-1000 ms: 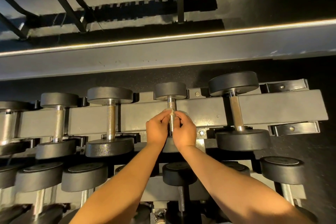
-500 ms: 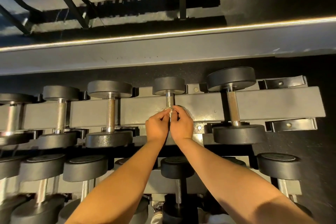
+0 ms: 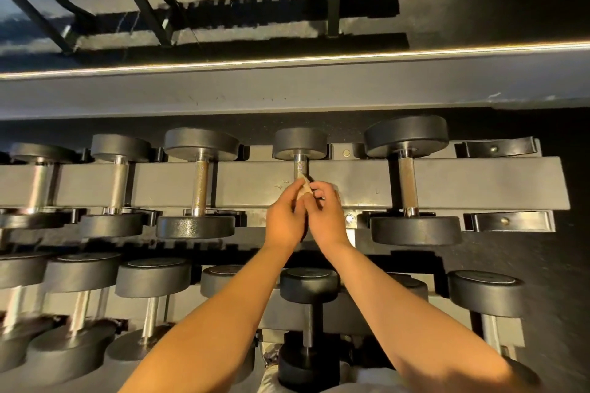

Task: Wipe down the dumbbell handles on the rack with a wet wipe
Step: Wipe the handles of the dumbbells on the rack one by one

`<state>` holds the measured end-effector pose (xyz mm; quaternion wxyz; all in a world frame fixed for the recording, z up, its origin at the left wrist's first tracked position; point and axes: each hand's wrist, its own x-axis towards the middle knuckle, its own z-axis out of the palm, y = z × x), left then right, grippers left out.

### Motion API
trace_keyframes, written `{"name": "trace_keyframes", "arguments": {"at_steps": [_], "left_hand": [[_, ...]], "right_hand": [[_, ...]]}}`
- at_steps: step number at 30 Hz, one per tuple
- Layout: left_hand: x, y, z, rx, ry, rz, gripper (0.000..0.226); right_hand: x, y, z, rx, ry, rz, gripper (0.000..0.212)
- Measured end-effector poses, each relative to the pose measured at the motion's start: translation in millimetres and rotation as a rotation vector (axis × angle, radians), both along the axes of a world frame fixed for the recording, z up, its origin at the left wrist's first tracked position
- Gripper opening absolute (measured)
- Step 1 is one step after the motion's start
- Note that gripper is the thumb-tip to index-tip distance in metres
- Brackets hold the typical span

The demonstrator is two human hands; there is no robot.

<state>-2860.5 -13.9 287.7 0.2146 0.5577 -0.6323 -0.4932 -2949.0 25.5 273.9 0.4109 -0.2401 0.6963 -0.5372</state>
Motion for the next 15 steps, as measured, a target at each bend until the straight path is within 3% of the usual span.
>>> {"name": "trace_keyframes", "arguments": {"at_steps": [5,9,12,15], "left_hand": [[-3.3,-10.9,-14.1,0.022,-0.033,-0.111,0.046],[0.8,-19.2,-22.1,-0.047,-0.056,0.009,0.040],[-3.7,-17.2,-21.5,-0.062,-0.094,0.060,0.040],[-4.5,-16.8,-26.2,-0.082,-0.101,0.076,0.040]], "right_hand": [[-12.2,-19.0,-2.5,0.036,0.038,-0.024,0.021],[-22.7,-43.7,-3.3,-0.059,0.021,-0.161,0.021],[-25.3,-65.6,-4.5,-0.102,-0.083,-0.133,0.017],[-23.2,-73.3,-10.0,-0.090,0.126,-0.089,0.019]]}}
